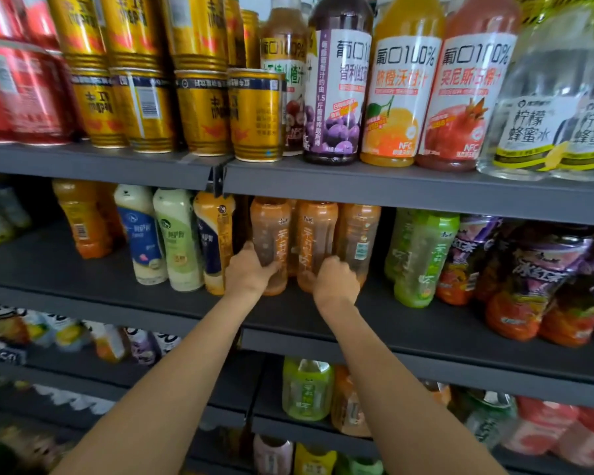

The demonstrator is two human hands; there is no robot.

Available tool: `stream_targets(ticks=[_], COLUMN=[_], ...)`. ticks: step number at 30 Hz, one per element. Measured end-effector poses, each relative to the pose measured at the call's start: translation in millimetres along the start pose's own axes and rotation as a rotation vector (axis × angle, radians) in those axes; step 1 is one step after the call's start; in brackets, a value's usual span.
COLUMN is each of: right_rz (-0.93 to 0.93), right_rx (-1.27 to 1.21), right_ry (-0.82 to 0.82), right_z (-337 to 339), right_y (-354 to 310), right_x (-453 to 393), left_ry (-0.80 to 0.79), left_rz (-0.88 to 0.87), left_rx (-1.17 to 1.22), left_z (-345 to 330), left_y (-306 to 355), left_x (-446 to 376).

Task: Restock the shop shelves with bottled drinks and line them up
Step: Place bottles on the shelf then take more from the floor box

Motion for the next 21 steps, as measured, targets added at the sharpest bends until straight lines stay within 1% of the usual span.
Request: stream_targets(ticks=[4,6,9,13,15,16,19,21], right_rz=[0.053,0.068,0.083,0.111,0.139,0.172,0.328,0.43], right_rx=[0.14,0.14,0.059,-0.069,-0.14,-0.179,-0.321,-0.399], right_ry=[-0.01,0.008,0.052,0.104,0.137,0.167,0.24,0.189], right_z=[-3,-3,5,20,27,32,42,32], right_y=[-1,-1,-6,-24,-40,-52,-109,-156], right_x=[-6,-3,3,16,28,36,76,115], left_ry=[0.01,0.002,-0.044,-0.18,-0.21,-0.187,-0.033,0.04], left_rz=[-0.017,-0.039,-0.068,-0.079,-0.09,-0.114,-0.149,-0.099], left_rx=[-0.101,-0.098,-0.025,0.192,0.256,0.266,0.291,0.29], left_z=[3,1,-3,-5,6,17,69,106], left_y=[2,1,-8,-23,-32,-38,-78,-125], left_x=[3,3,2,20,32,37,49,58])
Point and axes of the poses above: each hand's wrist, its own x-axis away from the middle knuckle, its own z-axis out of the back of the hand, y = z × x, the point moved 10 cm from there along -x, towards the middle knuckle, and after that the axes turned 15 degrees about y, right-handed, at the moved point
